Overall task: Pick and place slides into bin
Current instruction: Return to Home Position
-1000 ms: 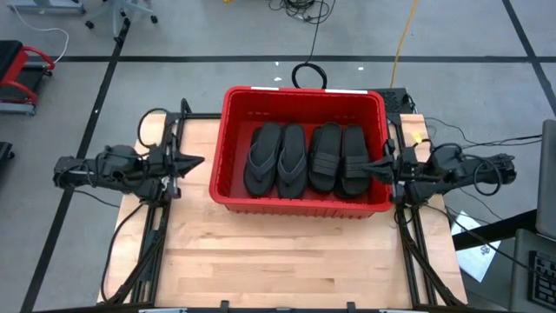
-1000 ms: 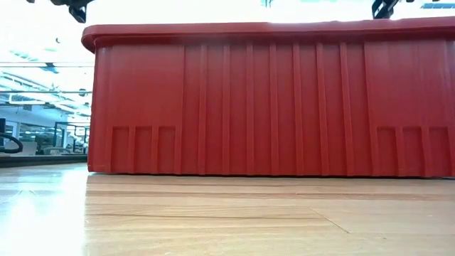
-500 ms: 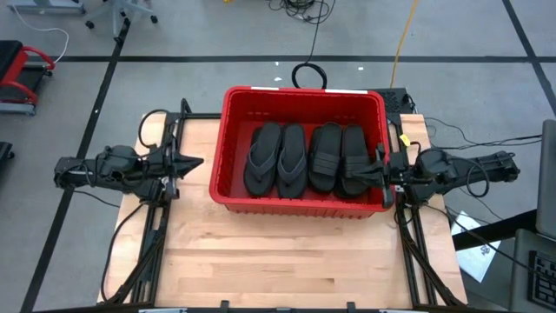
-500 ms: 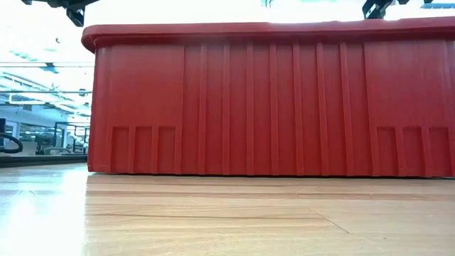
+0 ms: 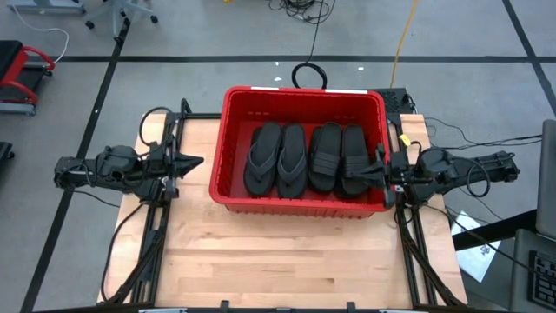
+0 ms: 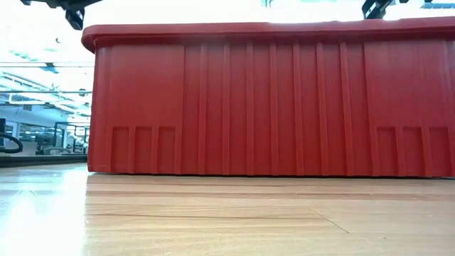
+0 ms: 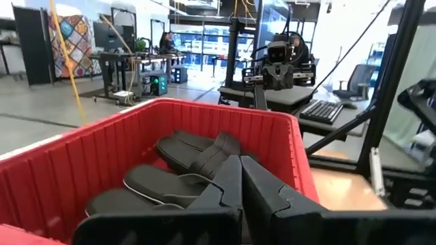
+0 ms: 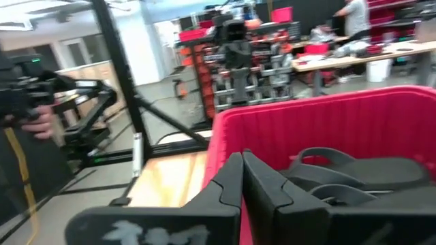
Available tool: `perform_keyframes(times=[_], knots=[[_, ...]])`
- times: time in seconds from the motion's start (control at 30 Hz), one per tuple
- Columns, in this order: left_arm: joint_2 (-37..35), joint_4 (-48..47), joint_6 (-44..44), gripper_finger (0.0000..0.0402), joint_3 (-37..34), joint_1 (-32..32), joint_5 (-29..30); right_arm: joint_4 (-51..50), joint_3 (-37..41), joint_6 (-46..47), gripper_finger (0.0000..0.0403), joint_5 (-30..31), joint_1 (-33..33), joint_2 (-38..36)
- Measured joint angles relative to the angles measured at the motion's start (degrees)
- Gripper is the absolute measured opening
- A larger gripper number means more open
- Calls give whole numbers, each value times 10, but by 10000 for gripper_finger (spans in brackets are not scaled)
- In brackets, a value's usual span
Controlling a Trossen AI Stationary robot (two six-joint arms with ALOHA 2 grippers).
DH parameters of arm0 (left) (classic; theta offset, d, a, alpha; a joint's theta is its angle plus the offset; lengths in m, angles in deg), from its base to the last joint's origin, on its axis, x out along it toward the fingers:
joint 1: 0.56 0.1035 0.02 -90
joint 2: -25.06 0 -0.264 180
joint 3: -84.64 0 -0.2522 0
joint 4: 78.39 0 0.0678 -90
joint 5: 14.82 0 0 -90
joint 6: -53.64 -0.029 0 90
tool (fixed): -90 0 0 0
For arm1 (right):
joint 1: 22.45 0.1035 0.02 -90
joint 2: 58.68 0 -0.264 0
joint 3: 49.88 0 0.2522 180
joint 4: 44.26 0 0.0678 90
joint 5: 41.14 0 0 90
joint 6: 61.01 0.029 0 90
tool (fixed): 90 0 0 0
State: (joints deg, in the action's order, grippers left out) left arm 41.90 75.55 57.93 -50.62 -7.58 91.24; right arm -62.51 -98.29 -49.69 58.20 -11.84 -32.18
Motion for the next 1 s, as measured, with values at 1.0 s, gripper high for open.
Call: perform_keyframes(times=[1.0], knots=[[0,1,35,25,0,0,0,-3,0,15,0,-49,0,0]])
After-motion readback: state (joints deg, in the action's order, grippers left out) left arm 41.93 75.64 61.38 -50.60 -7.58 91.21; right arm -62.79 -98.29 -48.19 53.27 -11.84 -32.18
